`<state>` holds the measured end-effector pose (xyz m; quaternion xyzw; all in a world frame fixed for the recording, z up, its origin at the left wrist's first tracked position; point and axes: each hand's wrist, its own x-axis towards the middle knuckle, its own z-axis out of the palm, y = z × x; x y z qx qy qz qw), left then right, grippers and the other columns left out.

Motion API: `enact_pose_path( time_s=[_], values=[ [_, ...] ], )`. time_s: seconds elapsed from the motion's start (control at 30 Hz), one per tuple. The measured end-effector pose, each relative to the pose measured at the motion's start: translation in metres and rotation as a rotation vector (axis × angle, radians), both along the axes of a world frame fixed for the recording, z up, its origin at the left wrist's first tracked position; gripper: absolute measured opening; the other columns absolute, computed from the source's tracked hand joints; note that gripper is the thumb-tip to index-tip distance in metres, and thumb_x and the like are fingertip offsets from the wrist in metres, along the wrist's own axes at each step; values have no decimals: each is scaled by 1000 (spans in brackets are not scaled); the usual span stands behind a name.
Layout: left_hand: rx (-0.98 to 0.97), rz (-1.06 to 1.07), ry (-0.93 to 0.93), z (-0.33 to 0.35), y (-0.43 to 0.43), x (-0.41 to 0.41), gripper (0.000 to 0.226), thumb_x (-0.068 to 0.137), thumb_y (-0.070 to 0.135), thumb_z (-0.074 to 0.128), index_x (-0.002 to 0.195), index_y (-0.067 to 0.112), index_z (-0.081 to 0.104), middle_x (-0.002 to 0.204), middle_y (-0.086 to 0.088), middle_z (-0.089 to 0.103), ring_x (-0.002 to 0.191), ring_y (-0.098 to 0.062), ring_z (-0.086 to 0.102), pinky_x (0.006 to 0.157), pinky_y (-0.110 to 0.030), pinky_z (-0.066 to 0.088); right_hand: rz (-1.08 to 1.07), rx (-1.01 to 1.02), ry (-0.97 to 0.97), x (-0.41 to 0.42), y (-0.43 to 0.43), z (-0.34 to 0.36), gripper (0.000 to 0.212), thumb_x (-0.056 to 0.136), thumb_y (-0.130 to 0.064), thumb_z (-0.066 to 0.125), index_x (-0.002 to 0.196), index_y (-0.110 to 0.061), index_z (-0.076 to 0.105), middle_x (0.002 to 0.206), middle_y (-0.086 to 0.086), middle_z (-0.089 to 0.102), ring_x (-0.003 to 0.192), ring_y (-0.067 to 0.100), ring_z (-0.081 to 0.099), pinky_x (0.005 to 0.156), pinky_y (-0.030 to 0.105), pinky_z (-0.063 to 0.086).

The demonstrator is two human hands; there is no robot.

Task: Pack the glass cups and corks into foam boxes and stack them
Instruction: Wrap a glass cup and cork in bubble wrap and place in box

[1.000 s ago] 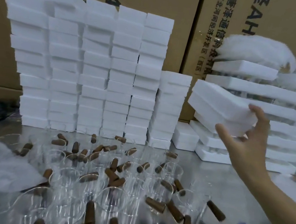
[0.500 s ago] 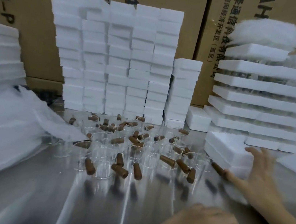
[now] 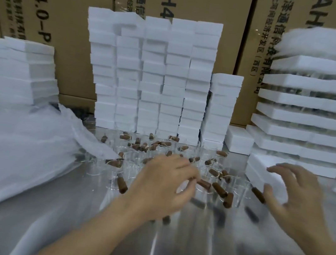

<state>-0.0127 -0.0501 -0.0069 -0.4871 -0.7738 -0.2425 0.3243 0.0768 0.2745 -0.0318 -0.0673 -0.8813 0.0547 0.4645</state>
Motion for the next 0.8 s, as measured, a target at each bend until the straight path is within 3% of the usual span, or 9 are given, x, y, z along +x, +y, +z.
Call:
enact_pose_path(
  time_s=[0.1, 0.2, 0.3, 0.4, 0.47, 0.53, 0.6, 0.7, 0.8],
  values=[
    [12, 163, -6, 4, -17, -20, 21, 101, 32, 56, 100, 28, 77, 92, 18, 71, 82, -3, 60, 79, -32, 47, 154, 71, -109, 2, -29, 3, 40, 93, -47, 50, 104, -18, 74, 72, -10, 57, 70, 14, 50, 65, 32, 41],
    [111, 374, -44, 12, -36, -40, 18, 102, 34, 58, 99, 31, 76, 90, 19, 71, 85, -6, 62, 91, -41, 48, 204, 114, -205, 2, -51, -1, 36, 94, -54, 49, 100, -29, 73, 52, -20, 36, 53, -5, 36, 57, 14, 28],
    [353, 640, 8, 27, -62, -54, 15, 98, 34, 61, 98, 32, 76, 99, 16, 71, 97, -12, 59, 95, -42, 34, 206, 139, -309, 3, -59, -5, 39, 95, -72, 41, 104, -43, 66, 42, -19, 35, 39, -9, 31, 47, 11, 19],
    [509, 897, 15, 40, -99, -66, 17, 91, 30, 63, 104, 34, 73, 116, 8, 66, 119, -22, 51, 100, -46, 27, 228, 146, -373, 4, -63, -5, 49, 97, -83, 24, 107, -52, 59, 41, -23, 40, 50, -13, 52, 39, 8, 19],
    [524, 978, -124, 44, -123, -73, 24, 91, 26, 65, 113, 33, 70, 126, 1, 61, 127, -28, 47, 98, -48, 33, 256, 105, -393, 5, -63, -6, 49, 94, -88, 19, 109, -58, 55, 44, -23, 46, 61, -17, 57, 40, 7, 26],
    [566, 931, -299, 44, -137, -78, 29, 93, 18, 65, 119, 30, 67, 133, -3, 55, 129, -30, 45, 86, -44, 40, 299, 64, -396, 5, -61, -8, 49, 89, -93, 15, 110, -63, 48, 50, -23, 54, 58, -11, 59, 46, 9, 34],
    [599, 844, -348, 41, -139, -79, 37, 92, 5, 61, 121, 28, 66, 132, 0, 51, 126, -27, 46, 76, -40, 40, 321, 57, -387, 4, -60, -10, 48, 88, -94, 14, 107, -64, 46, 57, -26, 60, 60, -12, 60, 48, 9, 37],
    [665, 727, -273, 41, -134, -77, 47, 89, -10, 54, 116, 26, 67, 122, 8, 45, 108, -19, 54, 77, -33, 42, 312, 68, -402, 4, -63, -8, 46, 91, -91, 18, 107, -60, 49, 81, -45, 60, 67, -17, 60, 44, 9, 36],
    [732, 630, -184, 48, -128, -72, 49, 91, -14, 51, 116, 24, 69, 121, 9, 47, 94, -6, 51, 75, -7, 37, 289, 79, -414, 5, -64, -8, 45, 93, -87, 19, 107, -58, 51, 86, -48, 57, 66, -15, 60, 43, 12, 39]
  ],
)
